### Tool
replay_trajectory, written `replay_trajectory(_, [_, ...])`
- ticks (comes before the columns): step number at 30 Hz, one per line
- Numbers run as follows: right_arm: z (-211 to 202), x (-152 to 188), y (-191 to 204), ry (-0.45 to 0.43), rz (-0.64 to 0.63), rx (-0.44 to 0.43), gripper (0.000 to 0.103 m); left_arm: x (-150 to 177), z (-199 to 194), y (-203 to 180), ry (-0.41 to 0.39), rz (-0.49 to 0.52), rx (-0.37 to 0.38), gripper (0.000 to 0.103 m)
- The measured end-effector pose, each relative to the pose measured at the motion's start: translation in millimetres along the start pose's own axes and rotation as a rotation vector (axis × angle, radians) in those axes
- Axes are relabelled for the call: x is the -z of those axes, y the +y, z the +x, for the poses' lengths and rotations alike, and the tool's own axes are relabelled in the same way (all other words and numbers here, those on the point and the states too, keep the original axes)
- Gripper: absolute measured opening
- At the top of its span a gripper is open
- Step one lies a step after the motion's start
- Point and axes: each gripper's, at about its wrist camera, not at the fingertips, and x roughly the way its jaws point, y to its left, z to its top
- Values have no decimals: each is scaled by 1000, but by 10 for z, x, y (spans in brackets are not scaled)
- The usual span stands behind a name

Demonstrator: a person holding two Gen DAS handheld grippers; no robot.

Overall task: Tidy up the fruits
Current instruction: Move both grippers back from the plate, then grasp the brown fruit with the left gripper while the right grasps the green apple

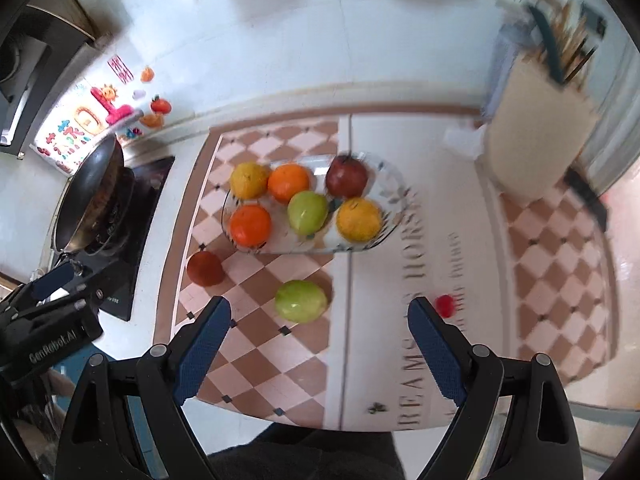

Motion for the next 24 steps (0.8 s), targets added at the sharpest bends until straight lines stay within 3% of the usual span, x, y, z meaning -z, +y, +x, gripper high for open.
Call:
replay_trajectory(3, [468, -19, -2, 73, 25, -30, 91, -41, 334, 139, 69, -12, -29, 98])
replay_trajectory(5, [795, -33, 3, 108, 30, -5, 79, -65, 544, 229, 109, -17, -48, 98])
replay_trajectory(12, [1573, -35, 41, 238, 53, -21, 78, -109, 1190, 455, 251, -41, -39, 98])
replay_trajectory(18, [2000, 25, 36, 324, 57, -18, 78, -165, 1611, 375, 349, -23, 17, 98])
replay_trajectory(24, [2119, 29, 57, 318, 50, -22, 74, -181, 1929, 152, 419, 28, 77, 98])
